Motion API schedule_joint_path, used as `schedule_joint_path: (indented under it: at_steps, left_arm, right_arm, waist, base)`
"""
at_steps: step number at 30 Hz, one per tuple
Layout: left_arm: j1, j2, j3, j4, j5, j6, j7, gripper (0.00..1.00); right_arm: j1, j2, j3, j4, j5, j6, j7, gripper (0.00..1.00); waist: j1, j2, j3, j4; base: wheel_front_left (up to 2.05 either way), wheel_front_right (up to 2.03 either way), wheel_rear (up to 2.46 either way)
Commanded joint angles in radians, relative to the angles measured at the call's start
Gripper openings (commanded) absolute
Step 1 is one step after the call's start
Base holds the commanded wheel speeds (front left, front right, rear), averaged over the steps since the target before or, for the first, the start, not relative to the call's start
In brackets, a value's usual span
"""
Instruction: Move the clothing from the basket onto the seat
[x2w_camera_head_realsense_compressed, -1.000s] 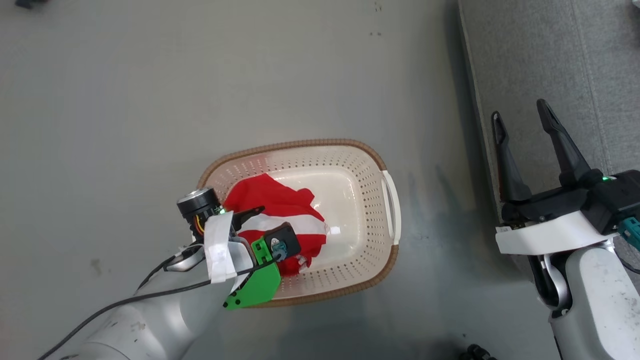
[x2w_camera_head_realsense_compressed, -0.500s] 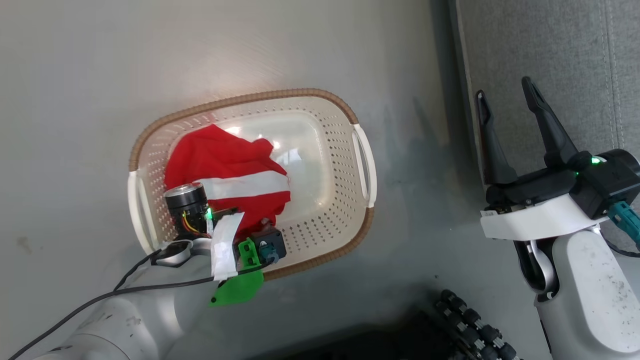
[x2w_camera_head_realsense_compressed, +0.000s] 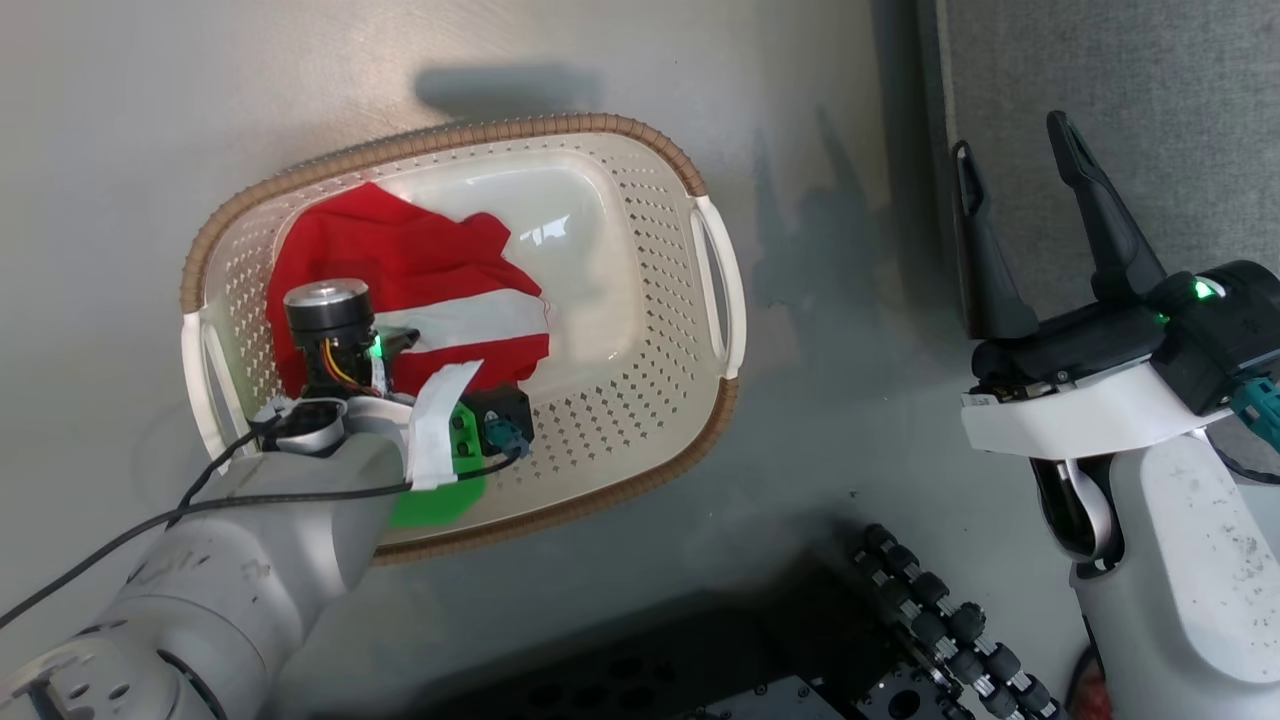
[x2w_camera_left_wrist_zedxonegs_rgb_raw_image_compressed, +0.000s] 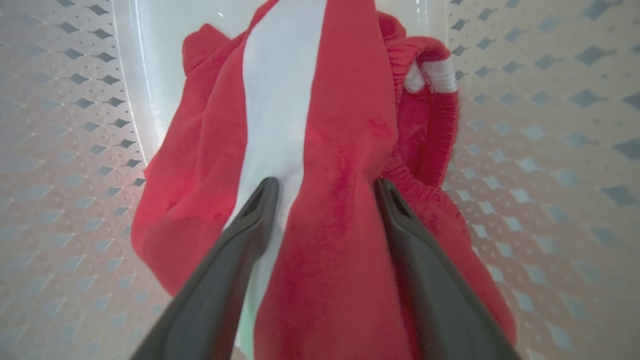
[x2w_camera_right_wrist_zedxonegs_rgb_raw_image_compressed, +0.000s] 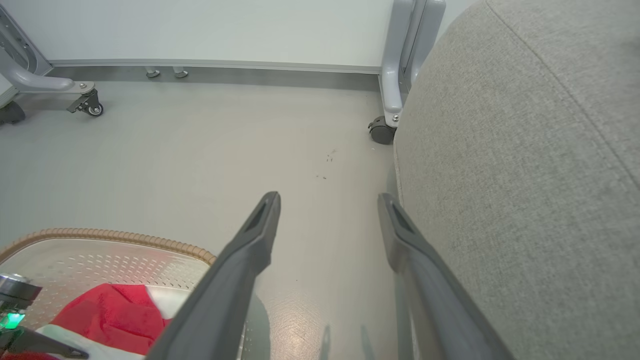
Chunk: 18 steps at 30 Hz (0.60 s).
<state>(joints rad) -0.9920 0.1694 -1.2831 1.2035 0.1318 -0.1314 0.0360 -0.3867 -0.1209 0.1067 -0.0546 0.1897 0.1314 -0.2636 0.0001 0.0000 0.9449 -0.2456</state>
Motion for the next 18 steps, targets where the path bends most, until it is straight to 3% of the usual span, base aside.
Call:
schedule_joint_path:
  at_steps: [1, 18]
  left_arm:
    - [-0.027, -0.002, 0.001, 0.011, 0.000, 0.001, 0.008, 1.00]
    - [-0.072, -0.012, 0.002, 0.068, -0.033, 0.002, 0.105, 1.00]
  right_arm:
    - [-0.013, -0.005, 0.003, -0.004, 0.009, -0.002, -0.001, 1.00]
    - [-0.044, 0.002, 0.042, 0.000, 0.028, -0.002, -0.001, 1.00]
  waist:
    - [-0.0001, 0.0000, 0.021, 0.000]
    - [-0.0001, 0.0000, 0.084, -0.030]
  base:
    - [0.00, 0.00, 0.00]
    - [0.00, 0.00, 0.00]
